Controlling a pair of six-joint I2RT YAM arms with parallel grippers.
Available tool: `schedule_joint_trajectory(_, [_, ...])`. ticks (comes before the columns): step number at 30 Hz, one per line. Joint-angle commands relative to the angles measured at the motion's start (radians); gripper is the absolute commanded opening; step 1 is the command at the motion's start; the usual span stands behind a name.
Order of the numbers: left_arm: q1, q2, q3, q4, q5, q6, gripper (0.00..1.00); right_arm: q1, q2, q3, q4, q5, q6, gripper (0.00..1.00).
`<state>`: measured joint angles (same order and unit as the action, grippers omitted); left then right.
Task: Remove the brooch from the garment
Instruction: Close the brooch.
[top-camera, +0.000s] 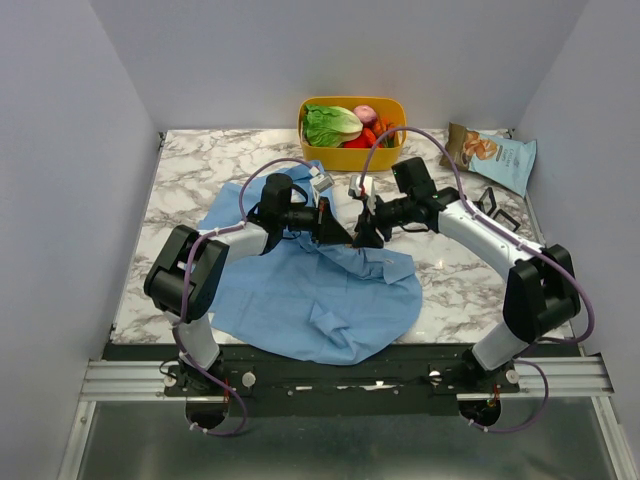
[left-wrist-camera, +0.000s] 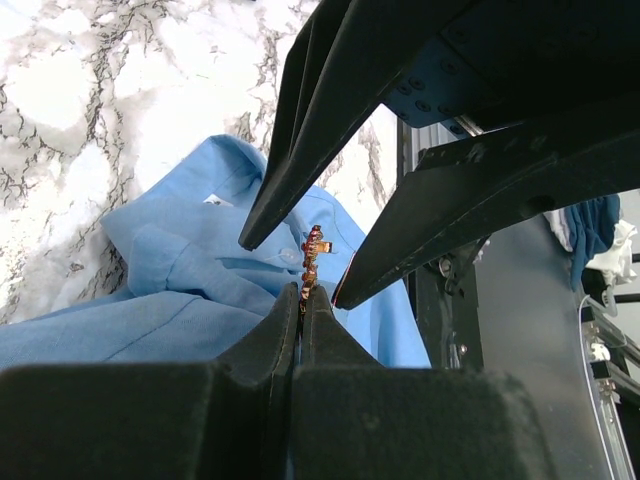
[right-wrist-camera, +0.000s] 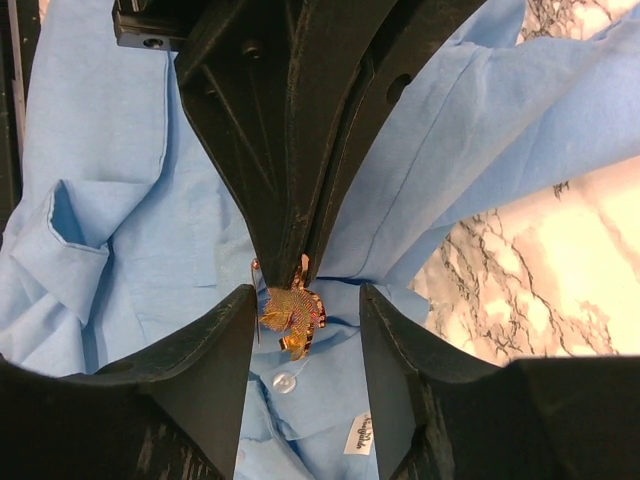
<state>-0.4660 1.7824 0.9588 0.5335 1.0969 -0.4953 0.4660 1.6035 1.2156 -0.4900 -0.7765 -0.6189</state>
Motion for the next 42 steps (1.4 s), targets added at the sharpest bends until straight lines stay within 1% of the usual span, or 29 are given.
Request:
schedule_joint_trajectory(1, [-0.002,0.002,0.021,0.020,0.017,-0.003,0.00,0.003,0.030,0.032,-0.036,-0.024,-0.016,0.53])
schedule_joint_trajectory(5, [-0.002,-0.001,0.018,0.025,0.017,-0.003,0.00,0.005,0.033,0.038,-0.036,-0.023,-0.008,0.52])
schedule_joint_trajectory(8, [-0.002,0.000,0.018,0.028,0.018,-0.009,0.00,0.005,0.036,0.045,-0.033,-0.021,0.005,0.49])
schedule_joint_trajectory(12, [-0.002,0.002,0.015,0.037,0.020,-0.015,0.00,0.005,0.032,0.042,-0.016,0.011,0.019,0.47])
schedule_joint_trajectory(13, [-0.002,0.002,0.015,0.037,0.021,-0.014,0.00,0.005,0.029,0.039,-0.010,0.019,0.021,0.44])
schedule_joint_trajectory(16, [-0.002,0.003,0.017,0.040,0.023,-0.015,0.00,0.005,0.024,0.033,0.007,0.040,0.027,0.43])
schedule_joint_trajectory(23, [-0.002,0.002,0.015,0.043,0.023,-0.019,0.00,0.000,0.023,0.036,0.002,0.039,0.031,0.43])
schedule_joint_trajectory(25, [-0.002,-0.003,0.014,0.046,0.026,-0.017,0.00,-0.009,0.018,0.039,-0.004,0.001,0.036,0.45])
schedule_joint_trajectory(26, [-0.002,-0.005,0.012,0.048,0.029,-0.020,0.00,-0.023,0.018,0.047,-0.024,-0.022,0.038,0.47])
schedule_joint_trajectory(27, [-0.002,-0.005,0.011,0.054,0.035,-0.025,0.00,-0.030,0.019,0.058,-0.048,-0.052,0.028,0.51])
schedule_joint_trajectory(28, [-0.002,-0.006,0.008,0.072,0.038,-0.031,0.00,-0.042,0.025,0.070,-0.091,-0.122,0.027,0.60])
schedule_joint_trajectory(31, [-0.002,-0.005,0.004,0.091,0.043,-0.049,0.00,-0.087,0.036,0.104,-0.136,-0.252,0.034,0.65])
schedule_joint_trajectory(33, [-0.002,-0.003,0.005,0.091,0.044,-0.052,0.00,-0.115,0.044,0.114,-0.140,-0.294,0.053,0.68])
schedule_joint_trajectory(37, [-0.002,-0.003,0.005,0.091,0.047,-0.054,0.00,-0.148,0.056,0.124,-0.140,-0.375,0.082,0.68])
schedule_joint_trajectory(39, [-0.002,0.000,0.006,0.091,0.050,-0.054,0.00,-0.150,0.062,0.122,-0.127,-0.362,0.108,0.68])
schedule_joint_trajectory(42, [-0.003,0.009,0.011,0.091,0.055,-0.060,0.00,-0.150,0.075,0.117,-0.102,-0.360,0.131,0.64])
